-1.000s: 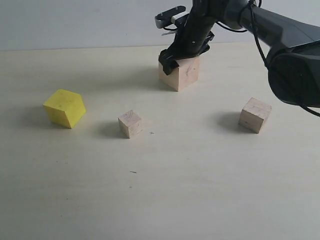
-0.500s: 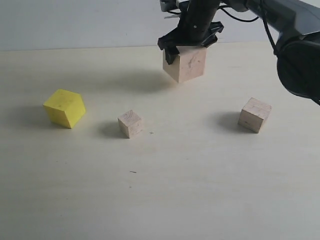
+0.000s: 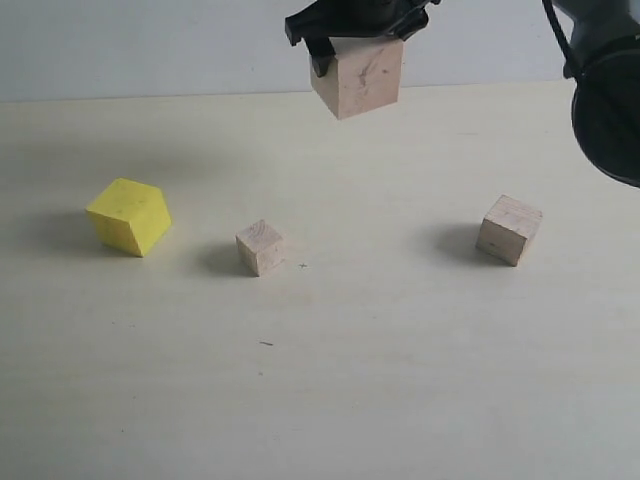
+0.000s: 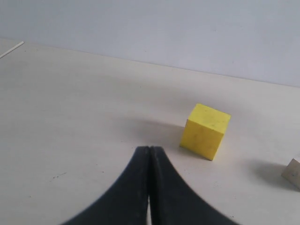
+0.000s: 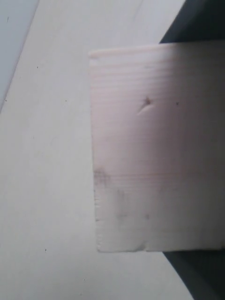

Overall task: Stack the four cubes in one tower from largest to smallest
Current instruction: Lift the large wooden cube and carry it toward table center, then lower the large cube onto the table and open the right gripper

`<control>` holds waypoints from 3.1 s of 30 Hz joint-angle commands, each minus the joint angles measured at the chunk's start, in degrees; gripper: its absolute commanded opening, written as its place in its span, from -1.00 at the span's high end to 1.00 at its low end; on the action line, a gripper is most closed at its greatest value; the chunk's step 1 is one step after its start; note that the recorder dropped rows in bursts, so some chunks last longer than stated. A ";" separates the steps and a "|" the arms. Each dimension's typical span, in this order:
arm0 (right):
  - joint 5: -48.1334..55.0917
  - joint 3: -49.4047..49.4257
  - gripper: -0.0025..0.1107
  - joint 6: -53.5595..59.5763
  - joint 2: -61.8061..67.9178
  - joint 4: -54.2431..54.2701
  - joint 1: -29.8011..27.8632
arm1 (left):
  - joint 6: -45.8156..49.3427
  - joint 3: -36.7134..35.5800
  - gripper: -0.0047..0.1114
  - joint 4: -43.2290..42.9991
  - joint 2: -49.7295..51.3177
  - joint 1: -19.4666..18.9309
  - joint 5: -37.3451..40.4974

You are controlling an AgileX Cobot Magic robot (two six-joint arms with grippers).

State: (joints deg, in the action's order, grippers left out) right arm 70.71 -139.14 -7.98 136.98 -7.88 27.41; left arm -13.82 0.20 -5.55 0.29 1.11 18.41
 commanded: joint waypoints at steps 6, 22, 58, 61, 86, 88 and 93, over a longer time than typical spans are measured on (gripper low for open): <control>-0.79 16.52 0.96 -4.98 -10.31 -2.87 0.60 | -0.09 -0.20 0.92 0.10 -0.29 0.12 -0.52; -22.73 54.43 0.96 -18.89 -29.34 -2.64 0.60 | -0.09 -0.20 0.92 -0.01 -0.29 0.10 -0.52; -32.82 74.76 0.96 -58.20 -28.38 -16.61 22.59 | -0.09 -0.20 0.92 -0.01 -0.29 0.10 -0.52; -32.82 74.76 0.96 -59.31 -27.69 -17.77 22.73 | -0.09 -0.20 0.92 -0.01 -0.29 0.10 -0.52; -32.77 74.76 0.96 -70.46 -26.06 -25.36 25.89 | -0.09 -0.20 0.92 -0.01 -0.29 0.10 -0.52; -33.12 74.76 0.96 -70.46 -26.06 -25.36 25.89 | -0.09 -0.20 0.92 -0.01 -0.29 0.10 -0.52; -33.12 74.76 0.83 -70.34 -26.06 -25.36 25.89 | -0.09 -0.20 0.92 -0.01 -0.29 0.10 -0.52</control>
State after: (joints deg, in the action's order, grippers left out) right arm 37.78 -64.33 -78.68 110.33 -33.35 53.19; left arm -13.82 0.20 -5.55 0.29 1.11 18.41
